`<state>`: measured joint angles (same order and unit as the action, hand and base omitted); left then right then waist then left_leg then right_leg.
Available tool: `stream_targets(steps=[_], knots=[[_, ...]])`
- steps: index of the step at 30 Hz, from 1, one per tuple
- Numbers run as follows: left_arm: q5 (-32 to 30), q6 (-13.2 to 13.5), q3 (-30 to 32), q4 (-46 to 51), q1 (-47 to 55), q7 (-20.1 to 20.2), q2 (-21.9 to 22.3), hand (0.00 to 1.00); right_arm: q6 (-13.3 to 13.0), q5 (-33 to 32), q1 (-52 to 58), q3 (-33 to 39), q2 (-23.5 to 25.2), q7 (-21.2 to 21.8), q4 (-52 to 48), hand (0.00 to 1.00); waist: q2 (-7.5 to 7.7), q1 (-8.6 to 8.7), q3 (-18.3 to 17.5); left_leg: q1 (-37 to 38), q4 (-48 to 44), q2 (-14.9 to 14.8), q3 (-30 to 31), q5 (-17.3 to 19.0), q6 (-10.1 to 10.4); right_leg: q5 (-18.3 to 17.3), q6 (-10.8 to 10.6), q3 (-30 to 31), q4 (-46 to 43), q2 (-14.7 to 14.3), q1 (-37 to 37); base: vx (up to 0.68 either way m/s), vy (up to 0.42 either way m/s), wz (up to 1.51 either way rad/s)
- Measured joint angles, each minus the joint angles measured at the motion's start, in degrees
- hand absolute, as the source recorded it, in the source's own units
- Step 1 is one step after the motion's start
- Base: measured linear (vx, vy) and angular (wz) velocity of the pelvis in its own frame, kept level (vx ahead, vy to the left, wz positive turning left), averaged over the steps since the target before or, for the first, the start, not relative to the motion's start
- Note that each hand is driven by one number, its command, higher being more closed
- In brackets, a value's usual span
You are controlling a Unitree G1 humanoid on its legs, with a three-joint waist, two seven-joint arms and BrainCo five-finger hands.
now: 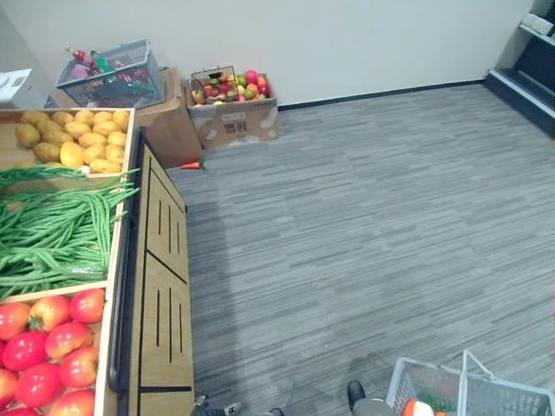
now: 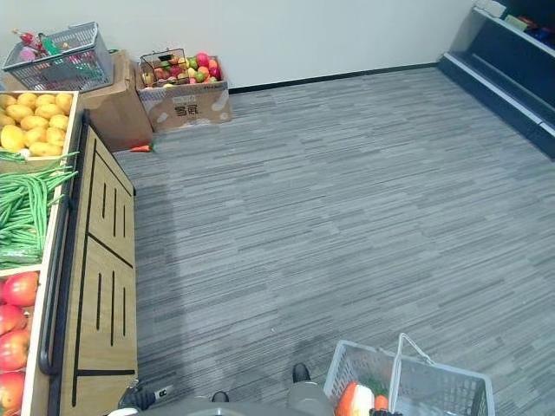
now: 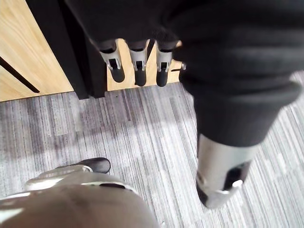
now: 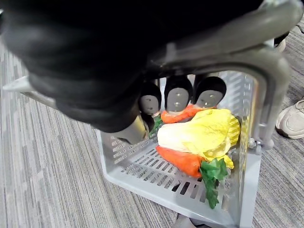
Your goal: Pick vegetable in the basket
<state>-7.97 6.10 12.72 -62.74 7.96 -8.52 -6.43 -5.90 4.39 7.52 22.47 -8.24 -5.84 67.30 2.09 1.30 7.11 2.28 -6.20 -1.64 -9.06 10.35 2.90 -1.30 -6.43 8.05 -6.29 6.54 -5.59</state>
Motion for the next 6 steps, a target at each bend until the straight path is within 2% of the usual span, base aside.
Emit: stream_targets(steps=[6], knots=[[0.84,-0.05,0.41,-1.10,0.51,0.02,-0.08,0.00,0.02,0.16,0.77,-1.79,-0.31,0.12,0.17,1.00,0.13,-0.08,-1.29,-0.75,0.50,-0.66,0.49,-0.89,-0.70,0.53,-0.81,-4.02,3.77,0.73,1.01,-0.08,-0.048,0.05]])
